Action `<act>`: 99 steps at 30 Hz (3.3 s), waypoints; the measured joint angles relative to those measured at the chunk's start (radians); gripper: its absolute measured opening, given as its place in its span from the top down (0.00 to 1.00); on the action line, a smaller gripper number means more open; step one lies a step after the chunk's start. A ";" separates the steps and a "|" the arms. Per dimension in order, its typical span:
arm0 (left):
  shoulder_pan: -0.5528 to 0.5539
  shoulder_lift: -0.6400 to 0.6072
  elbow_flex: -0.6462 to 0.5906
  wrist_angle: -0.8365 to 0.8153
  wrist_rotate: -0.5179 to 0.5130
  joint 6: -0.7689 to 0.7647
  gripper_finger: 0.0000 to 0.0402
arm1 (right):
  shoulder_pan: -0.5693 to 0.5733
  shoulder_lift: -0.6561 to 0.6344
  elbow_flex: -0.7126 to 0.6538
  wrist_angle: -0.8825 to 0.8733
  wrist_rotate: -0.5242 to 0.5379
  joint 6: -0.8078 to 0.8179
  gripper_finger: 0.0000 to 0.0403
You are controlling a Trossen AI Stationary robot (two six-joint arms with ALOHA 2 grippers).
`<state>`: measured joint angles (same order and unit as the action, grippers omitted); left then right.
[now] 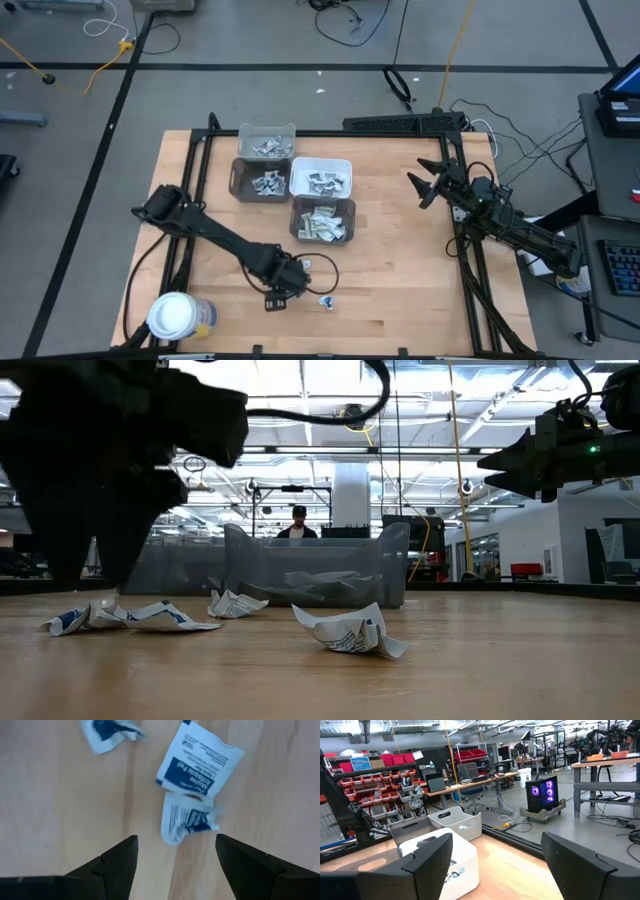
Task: Pick & Place First Aid Supplies
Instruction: Put the blue alcohol pad into the left black bin
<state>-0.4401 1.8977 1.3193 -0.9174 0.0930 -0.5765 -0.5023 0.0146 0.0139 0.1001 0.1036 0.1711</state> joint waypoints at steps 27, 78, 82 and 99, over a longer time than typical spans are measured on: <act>-0.024 0.105 0.002 0.036 -0.039 0.081 0.97 | 0.000 0.000 0.000 0.000 0.000 0.000 0.26; 0.860 -0.380 -0.001 -0.365 0.037 0.212 1.00 | 0.000 0.000 0.000 0.000 0.000 0.000 0.26; 1.002 -0.380 -0.001 -0.365 0.035 0.203 1.00 | 0.000 0.000 0.000 0.000 0.000 0.000 0.26; 1.099 -0.290 -0.127 -0.204 -0.033 0.154 1.00 | 0.000 0.000 0.000 0.000 0.000 0.000 0.26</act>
<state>0.6592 1.6075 1.1925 -1.1211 0.0603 -0.4222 -0.5022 0.0143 0.0139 0.1001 0.1034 0.1711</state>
